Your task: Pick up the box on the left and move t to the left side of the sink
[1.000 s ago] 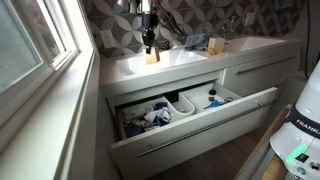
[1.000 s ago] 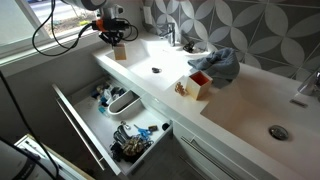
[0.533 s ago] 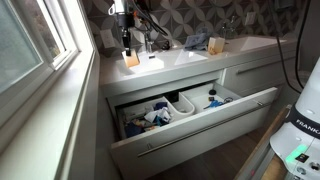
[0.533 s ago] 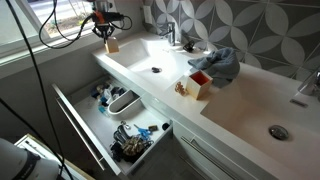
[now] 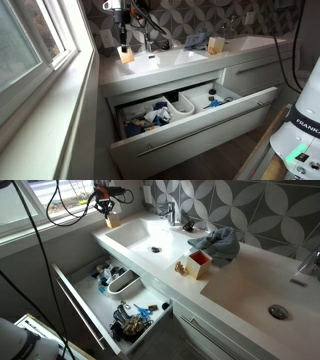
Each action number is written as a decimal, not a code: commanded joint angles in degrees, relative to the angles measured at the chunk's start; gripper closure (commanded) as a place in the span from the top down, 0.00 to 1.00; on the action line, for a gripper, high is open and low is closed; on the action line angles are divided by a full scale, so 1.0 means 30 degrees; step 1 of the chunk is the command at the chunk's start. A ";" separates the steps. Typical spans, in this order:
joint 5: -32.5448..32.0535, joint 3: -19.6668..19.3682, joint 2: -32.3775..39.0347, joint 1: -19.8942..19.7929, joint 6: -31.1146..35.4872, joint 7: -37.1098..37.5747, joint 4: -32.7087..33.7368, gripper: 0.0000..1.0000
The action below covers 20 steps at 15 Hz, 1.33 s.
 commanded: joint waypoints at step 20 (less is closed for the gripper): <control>0.1037 0.1793 0.1651 0.0154 0.6569 -0.3828 -0.1228 0.01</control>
